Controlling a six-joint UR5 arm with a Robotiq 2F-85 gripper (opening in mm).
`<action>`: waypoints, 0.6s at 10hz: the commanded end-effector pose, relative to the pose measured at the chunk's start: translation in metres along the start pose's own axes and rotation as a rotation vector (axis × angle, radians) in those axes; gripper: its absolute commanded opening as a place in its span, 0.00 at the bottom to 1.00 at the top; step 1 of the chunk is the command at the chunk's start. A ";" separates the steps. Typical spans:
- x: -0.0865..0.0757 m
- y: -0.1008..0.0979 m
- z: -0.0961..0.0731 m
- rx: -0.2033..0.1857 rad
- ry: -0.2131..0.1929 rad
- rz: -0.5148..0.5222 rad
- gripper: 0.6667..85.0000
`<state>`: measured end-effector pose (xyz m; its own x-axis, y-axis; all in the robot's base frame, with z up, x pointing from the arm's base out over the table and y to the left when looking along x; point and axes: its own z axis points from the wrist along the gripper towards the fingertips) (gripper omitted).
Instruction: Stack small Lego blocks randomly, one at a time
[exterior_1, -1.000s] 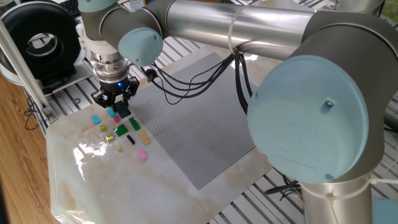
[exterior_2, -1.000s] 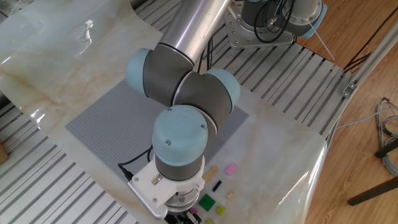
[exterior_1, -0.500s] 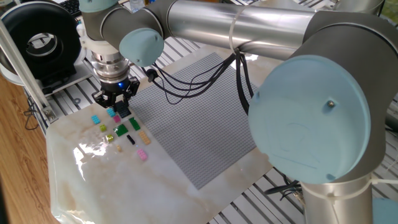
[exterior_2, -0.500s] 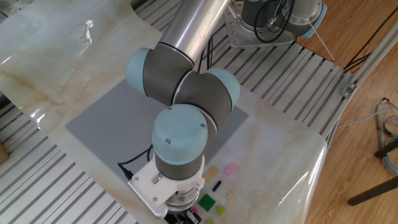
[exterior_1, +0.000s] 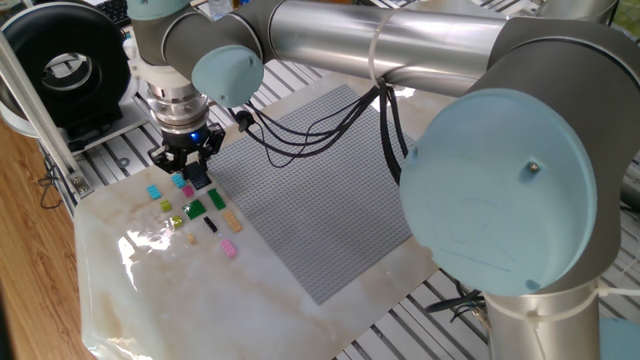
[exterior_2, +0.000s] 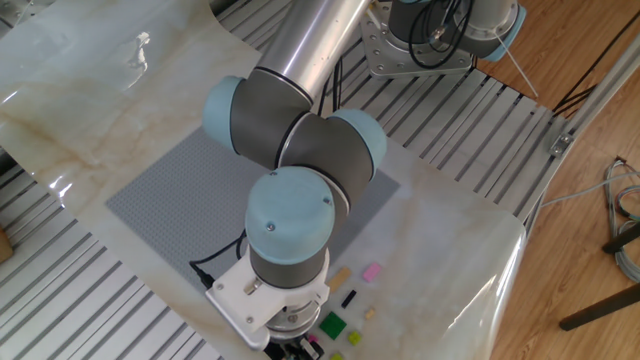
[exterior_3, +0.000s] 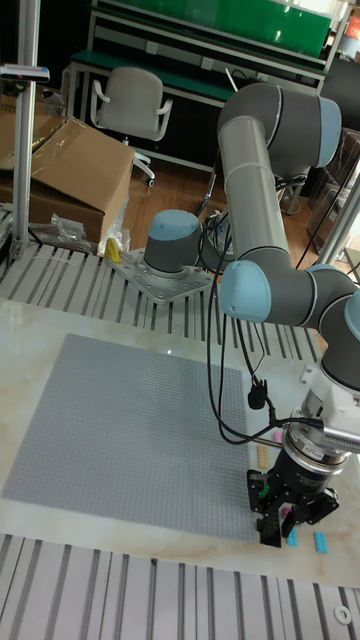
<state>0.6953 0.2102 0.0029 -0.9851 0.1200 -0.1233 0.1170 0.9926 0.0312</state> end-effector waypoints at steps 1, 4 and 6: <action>0.001 0.001 -0.003 -0.009 0.004 0.008 0.45; -0.002 -0.001 0.001 -0.006 -0.004 0.003 0.46; -0.002 0.000 0.002 -0.010 -0.003 0.004 0.47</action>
<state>0.6958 0.2086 0.0016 -0.9851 0.1162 -0.1270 0.1133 0.9931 0.0294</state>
